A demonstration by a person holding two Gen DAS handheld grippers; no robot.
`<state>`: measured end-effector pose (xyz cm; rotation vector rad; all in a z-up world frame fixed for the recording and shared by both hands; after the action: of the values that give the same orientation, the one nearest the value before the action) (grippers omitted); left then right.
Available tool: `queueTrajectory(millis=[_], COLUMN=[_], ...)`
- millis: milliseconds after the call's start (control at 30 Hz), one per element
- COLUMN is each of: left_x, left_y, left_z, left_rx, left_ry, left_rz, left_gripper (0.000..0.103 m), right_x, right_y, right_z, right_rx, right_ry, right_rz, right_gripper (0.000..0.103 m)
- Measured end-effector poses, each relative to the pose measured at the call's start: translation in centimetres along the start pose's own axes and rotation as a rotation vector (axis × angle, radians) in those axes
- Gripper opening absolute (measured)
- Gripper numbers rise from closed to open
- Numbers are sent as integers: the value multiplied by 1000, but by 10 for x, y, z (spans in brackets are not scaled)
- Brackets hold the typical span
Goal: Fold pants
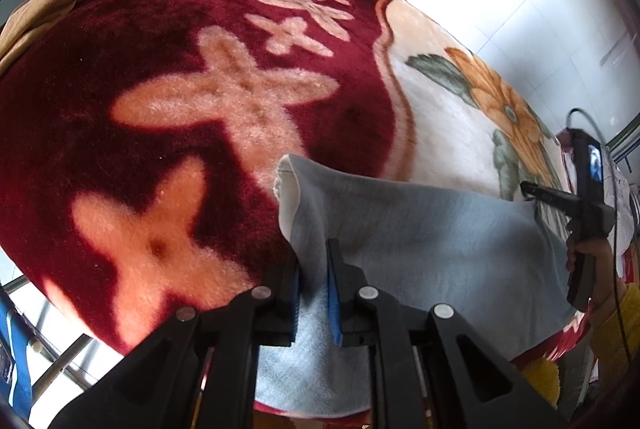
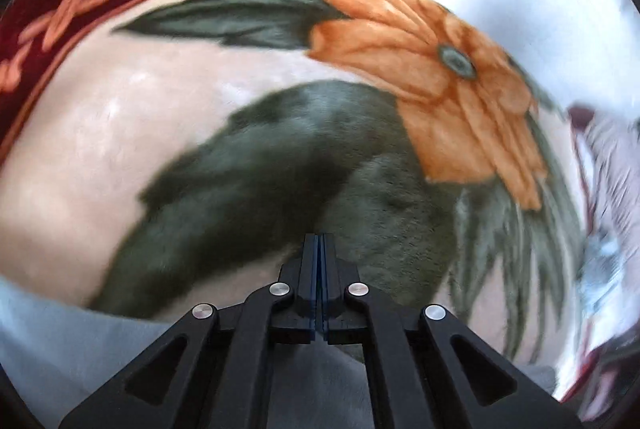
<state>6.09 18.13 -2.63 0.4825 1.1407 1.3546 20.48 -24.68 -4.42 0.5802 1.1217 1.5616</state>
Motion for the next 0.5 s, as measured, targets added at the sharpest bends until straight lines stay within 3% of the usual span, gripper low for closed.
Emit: queueTrajectory(millis=[167, 233, 400, 500], left_x=[-8, -15, -30, -37], left_y=[28, 40, 62, 57], left_z=[5, 8, 18, 19], left_rx=[-51, -81, -143, -122], left_ry=[-14, -35, -52, -65], left_rz=[-10, -3, -8, -23], left_gripper=[13, 13, 13, 13], right_x=[-51, -49, -17, 5], right_y=[48, 61, 47, 18], right_z=[-15, -28, -51, -52], right_rx=[-7, 4, 79, 117], right_ry=[-192, -166, -73, -69], right_rz=[270, 328, 382, 339], right_gripper=[4, 6, 6, 6])
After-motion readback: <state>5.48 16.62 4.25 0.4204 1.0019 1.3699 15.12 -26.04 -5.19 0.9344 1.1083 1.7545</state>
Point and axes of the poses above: each gripper's, at about its wrist camera, not at the fingertips, and y roughly against the way its jaws point, x to its left, z to its top, the point moved 1 cm from there along -y, roughly the way its jaws point, and after that the axes turned 2 degrees about -z, right-handed, at the moved point
